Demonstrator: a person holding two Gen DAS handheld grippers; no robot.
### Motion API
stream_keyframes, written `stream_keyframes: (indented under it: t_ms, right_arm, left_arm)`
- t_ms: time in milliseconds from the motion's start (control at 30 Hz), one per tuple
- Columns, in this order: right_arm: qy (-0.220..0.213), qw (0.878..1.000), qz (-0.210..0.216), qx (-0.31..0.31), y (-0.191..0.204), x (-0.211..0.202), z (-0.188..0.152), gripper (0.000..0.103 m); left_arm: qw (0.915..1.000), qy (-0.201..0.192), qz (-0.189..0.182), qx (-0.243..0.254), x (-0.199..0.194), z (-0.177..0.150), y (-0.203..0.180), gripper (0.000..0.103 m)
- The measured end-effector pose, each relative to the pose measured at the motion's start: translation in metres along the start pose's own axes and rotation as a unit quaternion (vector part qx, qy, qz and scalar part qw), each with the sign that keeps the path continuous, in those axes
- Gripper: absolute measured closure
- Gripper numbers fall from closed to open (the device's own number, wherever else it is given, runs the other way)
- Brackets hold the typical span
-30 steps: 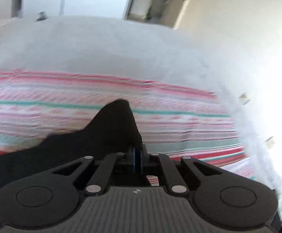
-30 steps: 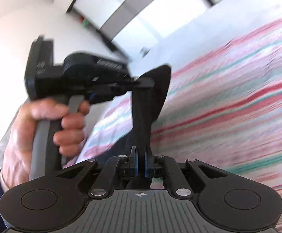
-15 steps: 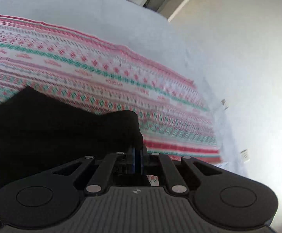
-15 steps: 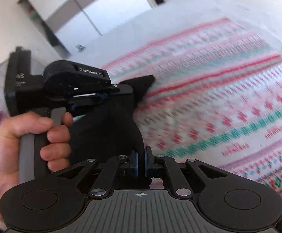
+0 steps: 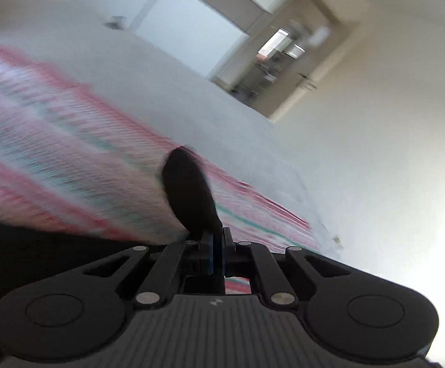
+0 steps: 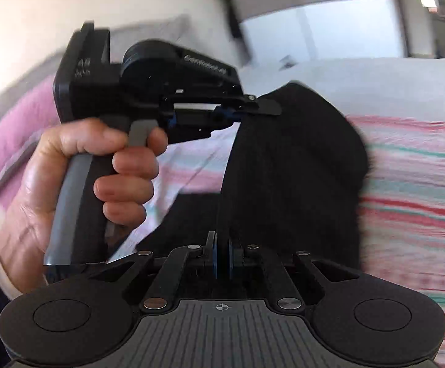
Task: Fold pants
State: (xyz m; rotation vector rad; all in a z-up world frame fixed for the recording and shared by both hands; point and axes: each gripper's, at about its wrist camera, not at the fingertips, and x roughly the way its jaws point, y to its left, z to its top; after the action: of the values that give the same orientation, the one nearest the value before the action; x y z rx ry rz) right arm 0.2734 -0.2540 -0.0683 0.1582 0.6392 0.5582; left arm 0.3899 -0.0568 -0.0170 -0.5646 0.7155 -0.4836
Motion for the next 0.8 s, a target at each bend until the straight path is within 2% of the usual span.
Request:
stream_keyframes:
  t_ms: [67, 133, 267, 400, 467, 533, 633, 667, 700, 767, 800]
  right_arm:
    - [0.024, 0.999, 0.006, -0.032, 0.028, 0.028, -0.006, 0.096]
    - [0.041, 0.998, 0.010, -0.050, 0.049, 0.052, -0.010, 0.096]
    - [0.075, 0.995, 0.017, -0.064, 0.071, 0.090, -0.016, 0.096]
    - [0.066, 0.995, 0.025, -0.070, 0.086, 0.110, -0.013, 0.096]
    - [0.058, 0.995, 0.028, -0.074, 0.098, 0.109, -0.012, 0.096]
    - [0.066, 0.995, 0.027, -0.073, 0.097, 0.122, -0.014, 0.096]
    - [0.092, 0.993, 0.023, -0.071, 0.097, 0.136, -0.023, 0.096]
    - [0.099, 0.992, 0.021, -0.071, 0.098, 0.139, -0.024, 0.096]
    - [0.105, 0.992, 0.018, -0.075, 0.099, 0.139, -0.024, 0.096]
    - [0.112, 0.990, 0.009, -0.089, 0.103, 0.141, -0.029, 0.096]
    - [0.112, 0.990, 0.008, -0.090, 0.106, 0.138, -0.031, 0.096]
  left_arm:
    - [0.9986, 0.005, 0.009, -0.052, -0.008, -0.003, 0.041, 0.099]
    - [0.9984, 0.006, 0.042, -0.038, -0.014, -0.004, 0.060, 0.099]
    - [0.9982, 0.012, 0.043, -0.040, -0.025, -0.005, 0.093, 0.099]
    - [0.9987, -0.001, 0.043, -0.026, -0.039, 0.004, 0.103, 0.099]
    - [0.9988, -0.009, 0.048, -0.002, -0.045, 0.002, 0.103, 0.099]
    - [0.9980, 0.007, 0.062, 0.011, -0.044, 0.004, 0.114, 0.098]
    - [0.9920, 0.046, 0.116, 0.014, -0.027, 0.006, 0.136, 0.097]
    - [0.9913, 0.057, 0.118, 0.016, -0.023, 0.004, 0.140, 0.094]
    - [0.9915, 0.061, 0.114, 0.012, -0.018, 0.006, 0.143, 0.087]
    - [0.9925, 0.049, 0.112, -0.002, -0.020, 0.009, 0.146, 0.079]
    - [0.9929, 0.040, 0.112, -0.006, -0.021, 0.010, 0.147, 0.078]
